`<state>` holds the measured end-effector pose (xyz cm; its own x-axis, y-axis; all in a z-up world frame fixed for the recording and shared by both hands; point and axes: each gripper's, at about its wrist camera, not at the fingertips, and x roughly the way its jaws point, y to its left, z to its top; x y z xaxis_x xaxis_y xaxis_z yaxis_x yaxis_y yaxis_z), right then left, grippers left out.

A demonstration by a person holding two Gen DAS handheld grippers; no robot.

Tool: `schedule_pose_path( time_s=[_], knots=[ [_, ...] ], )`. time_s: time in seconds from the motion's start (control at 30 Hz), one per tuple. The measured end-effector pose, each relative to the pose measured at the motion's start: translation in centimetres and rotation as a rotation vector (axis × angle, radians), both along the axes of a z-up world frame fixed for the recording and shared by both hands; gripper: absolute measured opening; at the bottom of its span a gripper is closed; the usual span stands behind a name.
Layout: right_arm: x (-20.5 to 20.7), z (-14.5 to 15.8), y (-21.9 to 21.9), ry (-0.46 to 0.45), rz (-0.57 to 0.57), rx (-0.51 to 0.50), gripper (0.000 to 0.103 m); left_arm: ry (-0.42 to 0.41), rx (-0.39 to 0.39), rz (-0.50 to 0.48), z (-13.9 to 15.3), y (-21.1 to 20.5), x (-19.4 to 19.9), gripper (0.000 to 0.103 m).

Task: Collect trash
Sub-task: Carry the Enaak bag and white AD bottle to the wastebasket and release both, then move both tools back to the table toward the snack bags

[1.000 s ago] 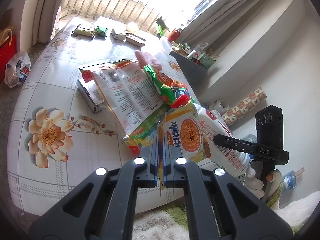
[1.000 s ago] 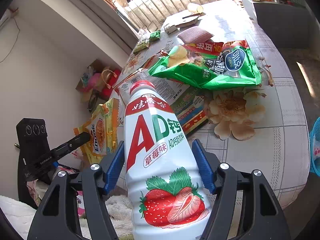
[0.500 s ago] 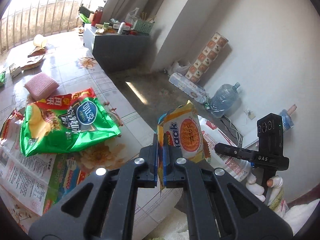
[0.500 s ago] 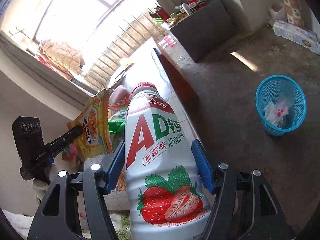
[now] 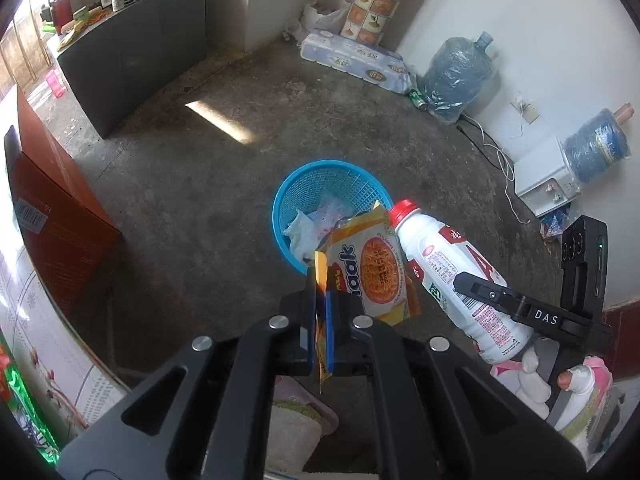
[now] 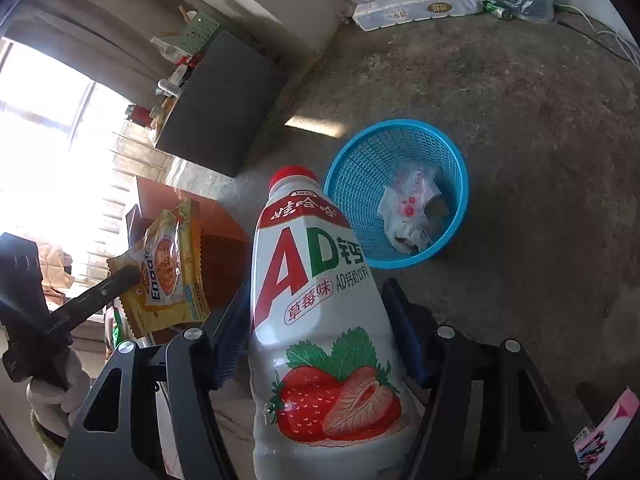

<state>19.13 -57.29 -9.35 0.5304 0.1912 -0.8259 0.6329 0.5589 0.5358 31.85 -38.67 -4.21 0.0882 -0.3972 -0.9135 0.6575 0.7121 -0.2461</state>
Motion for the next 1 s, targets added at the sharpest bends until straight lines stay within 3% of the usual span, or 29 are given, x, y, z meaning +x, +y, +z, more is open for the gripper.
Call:
schedule_pose_path(
  time_s=[0.13,0.17,0.2,0.27,0.37,0.6,1.0],
  knots=[
    [3.8,-3.2,-3.6,-0.002,-0.040,-0.018,0.064,0.005,0.025,-0.002,-2.8,-4.0,2.6,0.004],
    [4.6,-4.0,-4.3,0.007,-0.055,-0.036,0.066,0.004,0.022,0.006,-3.5,-4.8,3.2,0.015],
    [5.3,-5.0,-5.1,0.027,-0.071,-0.057,0.072,-0.005,0.024,0.020,-4.0,-5.4,3.7,0.035],
    [6.0,-7.0,-6.1,0.102,-0.099,-0.083,0.072,-0.032,0.032,0.058,-4.7,-5.7,4.1,0.045],
    [4.9,-8.5,-6.5,0.100,-0.128,-0.033,0.072,0.021,0.016,0.059,-5.5,-5.1,3.8,0.045],
    [1.5,-7.5,-4.2,0.101,-0.112,-0.061,0.072,0.003,0.002,0.047,-4.4,-2.8,2.6,0.045],
    [-1.8,1.0,1.1,0.032,-0.030,-0.248,0.072,-0.086,-0.146,0.019,4.6,3.4,-3.3,0.045]
  ],
)
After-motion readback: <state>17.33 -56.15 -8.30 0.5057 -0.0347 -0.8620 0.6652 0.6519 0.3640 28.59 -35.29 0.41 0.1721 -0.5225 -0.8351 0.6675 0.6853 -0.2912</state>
